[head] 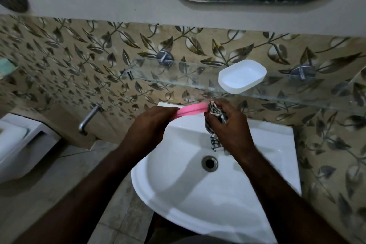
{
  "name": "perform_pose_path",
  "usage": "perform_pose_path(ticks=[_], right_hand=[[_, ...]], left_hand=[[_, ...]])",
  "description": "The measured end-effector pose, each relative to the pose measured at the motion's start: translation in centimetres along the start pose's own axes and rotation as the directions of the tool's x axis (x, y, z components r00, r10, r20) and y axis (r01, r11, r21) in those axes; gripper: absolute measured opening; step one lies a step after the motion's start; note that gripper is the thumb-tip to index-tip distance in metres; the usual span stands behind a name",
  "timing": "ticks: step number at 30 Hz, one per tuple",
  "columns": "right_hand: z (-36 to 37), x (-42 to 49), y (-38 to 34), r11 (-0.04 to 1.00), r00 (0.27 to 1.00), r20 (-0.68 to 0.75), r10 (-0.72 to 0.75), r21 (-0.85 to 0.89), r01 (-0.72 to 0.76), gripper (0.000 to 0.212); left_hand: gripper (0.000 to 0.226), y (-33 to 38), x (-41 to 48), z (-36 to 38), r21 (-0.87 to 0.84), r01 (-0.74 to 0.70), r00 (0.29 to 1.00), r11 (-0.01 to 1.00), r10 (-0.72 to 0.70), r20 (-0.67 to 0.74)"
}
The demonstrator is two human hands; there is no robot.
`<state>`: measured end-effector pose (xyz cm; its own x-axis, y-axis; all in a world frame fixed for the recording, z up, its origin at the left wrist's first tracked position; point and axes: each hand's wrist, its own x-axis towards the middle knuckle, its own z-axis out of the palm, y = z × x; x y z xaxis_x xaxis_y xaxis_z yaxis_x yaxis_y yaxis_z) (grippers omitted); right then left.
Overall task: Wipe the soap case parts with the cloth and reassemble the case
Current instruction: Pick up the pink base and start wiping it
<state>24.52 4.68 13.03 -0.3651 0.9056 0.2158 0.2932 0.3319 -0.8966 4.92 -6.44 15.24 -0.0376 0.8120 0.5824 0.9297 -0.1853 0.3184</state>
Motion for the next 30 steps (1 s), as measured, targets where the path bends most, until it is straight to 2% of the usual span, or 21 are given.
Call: perform_pose_path(ticks=[3, 6, 10, 13, 15, 19, 22, 24, 27, 30], right_hand=[[0.1, -0.3, 0.5, 0.999, 0.999, -0.002, 0.048, -0.003, -0.048, 0.032], [0.1, -0.4, 0.7, 0.998, 0.998, -0.005, 0.069, -0.007, -0.069, 0.03], [-0.1, -0.5, 0.8, 0.996, 0.995, -0.028, 0.091, 0.008, -0.091, 0.033], [-0.2, -0.5, 0.7, 0.995, 0.995, -0.025, 0.095, 0.003, -0.095, 0.033], [-0.1, -0.4, 0.8, 0.995, 0.995, -0.016, 0.101, 0.005, -0.101, 0.032], [0.0, -0.3, 0.9, 0.992, 0.992, 0.039, 0.124, 0.02, -0.125, 0.033], [0.0, 0.0, 0.6, 0.991, 0.986, 0.118, 0.118, 0.047, -0.124, 0.032], [0.0, 0.1, 0.3, 0.991, 0.98, 0.177, 0.093, 0.076, -0.107, 0.025], [-0.2, 0.3, -0.1, 0.988, 0.98, 0.182, 0.076, 0.12, -0.098, 0.021], [-0.2, 0.8, -0.5, 0.982, 0.98, 0.18, 0.084, 0.152, -0.113, 0.021]], left_hand=[[0.031, -1.7, -0.6, 0.5, 0.092, -0.022, 1.0, 0.995, 0.024, -0.017], [0.027, -3.0, -1.6, 1.3, 0.104, -0.045, 0.999, 0.994, 0.048, -0.026], [0.027, -2.9, -2.5, 2.1, 0.073, -0.003, 0.993, 0.997, 0.011, -0.119], [0.026, -2.6, -2.5, 2.5, 0.099, 0.084, 0.98, 0.992, -0.064, -0.19], [0.025, -2.3, -2.2, 2.8, 0.087, 0.105, 0.976, 0.991, -0.086, -0.199], [0.025, -0.7, -1.8, 3.3, -0.151, 0.228, 0.942, 0.962, -0.257, -0.214], [0.025, 0.8, -1.6, 3.6, -0.331, 0.257, 0.933, 0.908, -0.323, -0.161], [0.024, 2.0, -1.5, 3.5, -0.453, 0.273, 0.929, 0.849, -0.355, -0.106], [0.02, 3.1, -0.7, 2.9, -0.614, 0.311, 0.921, 0.725, -0.39, 0.006], [0.024, 3.6, 0.2, 3.1, -0.688, 0.361, 0.909, 0.63, -0.404, 0.107]])
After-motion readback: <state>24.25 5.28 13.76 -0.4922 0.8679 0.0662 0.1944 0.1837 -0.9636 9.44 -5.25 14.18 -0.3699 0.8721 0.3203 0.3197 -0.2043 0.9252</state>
